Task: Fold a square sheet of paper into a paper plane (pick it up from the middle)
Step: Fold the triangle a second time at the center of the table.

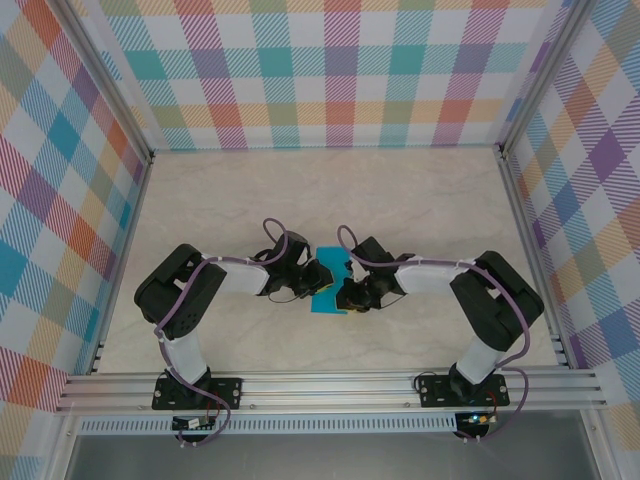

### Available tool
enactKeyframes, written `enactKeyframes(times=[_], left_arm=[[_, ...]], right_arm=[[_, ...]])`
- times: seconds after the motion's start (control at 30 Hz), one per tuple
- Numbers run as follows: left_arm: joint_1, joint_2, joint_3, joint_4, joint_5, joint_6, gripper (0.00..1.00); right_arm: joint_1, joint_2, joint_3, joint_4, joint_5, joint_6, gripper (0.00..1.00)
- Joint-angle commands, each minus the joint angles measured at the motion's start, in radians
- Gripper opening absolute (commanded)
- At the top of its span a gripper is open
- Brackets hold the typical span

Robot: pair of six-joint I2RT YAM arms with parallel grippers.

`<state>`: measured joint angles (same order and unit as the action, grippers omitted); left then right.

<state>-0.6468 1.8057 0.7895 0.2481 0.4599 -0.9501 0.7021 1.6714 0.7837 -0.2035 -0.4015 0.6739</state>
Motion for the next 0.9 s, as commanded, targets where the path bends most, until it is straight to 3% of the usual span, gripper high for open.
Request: enactKeyframes(times=[0.0, 0.2, 0.5, 0.87], left_arm=[[-0.013, 0.035, -0.027, -0.015, -0.033, 0.013, 0.16], [-0.013, 0.041, -0.022, -0.016, -0.029, 0.013, 0.16], [-0.013, 0.034, -0.033, -0.014, -0.031, 0.013, 0.16], [-0.013, 0.027, -0.038, -0.009, -0.038, 0.015, 0.16]], right_arm=[[-0.001, -0.028, -0.038, -0.018, -0.002, 0.021, 0.17], [-0.009, 0.027, -0.059, -0.055, 0.029, 0.045, 0.16], [-0.019, 0.027, -0.159, 0.055, -0.047, 0.139, 0.14], [-0.027, -0.126, -0.148, 0.060, -0.048, 0.160, 0.15]])
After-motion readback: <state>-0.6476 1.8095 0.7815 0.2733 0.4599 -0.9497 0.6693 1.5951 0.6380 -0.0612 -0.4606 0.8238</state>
